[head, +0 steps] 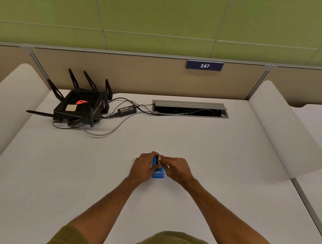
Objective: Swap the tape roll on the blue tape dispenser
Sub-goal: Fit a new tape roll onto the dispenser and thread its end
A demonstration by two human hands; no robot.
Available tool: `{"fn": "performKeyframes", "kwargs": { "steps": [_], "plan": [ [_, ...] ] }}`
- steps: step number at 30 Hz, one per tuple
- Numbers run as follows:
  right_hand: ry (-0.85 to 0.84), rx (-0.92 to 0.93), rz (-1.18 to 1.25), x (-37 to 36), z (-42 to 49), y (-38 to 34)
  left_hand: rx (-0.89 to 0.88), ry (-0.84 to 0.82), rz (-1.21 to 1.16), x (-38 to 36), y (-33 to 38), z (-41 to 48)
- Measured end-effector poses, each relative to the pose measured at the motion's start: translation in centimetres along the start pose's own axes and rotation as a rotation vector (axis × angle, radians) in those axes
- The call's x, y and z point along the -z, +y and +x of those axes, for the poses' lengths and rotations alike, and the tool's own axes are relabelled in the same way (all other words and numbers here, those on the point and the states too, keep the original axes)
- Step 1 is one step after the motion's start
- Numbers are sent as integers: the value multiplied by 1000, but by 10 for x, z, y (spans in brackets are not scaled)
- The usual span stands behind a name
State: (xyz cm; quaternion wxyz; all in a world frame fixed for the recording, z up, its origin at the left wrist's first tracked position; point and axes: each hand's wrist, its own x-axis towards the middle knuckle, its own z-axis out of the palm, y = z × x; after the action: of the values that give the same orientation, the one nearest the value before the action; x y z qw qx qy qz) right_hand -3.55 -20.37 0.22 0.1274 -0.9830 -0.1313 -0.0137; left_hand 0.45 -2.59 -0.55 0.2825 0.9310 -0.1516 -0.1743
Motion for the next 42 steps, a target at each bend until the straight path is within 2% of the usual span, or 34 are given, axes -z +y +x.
{"fn": "performKeyframes", "kwargs": {
  "steps": [4,9,14,21,42],
  "plan": [
    [3,-52,81,5,2,0,-35,11,-3,2,-1,-1],
    [-142,-96,161,11,8,5,-17,-51,-117,3,-2,-3],
    [-195,-111,110,9,17,2,21,-93,-222,7,-6,-3],
    [-160,-101,37,7,20,-2,28,-99,-279,7,-9,-5],
    [-141,-135,176,3,18,7,6,-103,-221,5,-9,-1]
  ]
}}
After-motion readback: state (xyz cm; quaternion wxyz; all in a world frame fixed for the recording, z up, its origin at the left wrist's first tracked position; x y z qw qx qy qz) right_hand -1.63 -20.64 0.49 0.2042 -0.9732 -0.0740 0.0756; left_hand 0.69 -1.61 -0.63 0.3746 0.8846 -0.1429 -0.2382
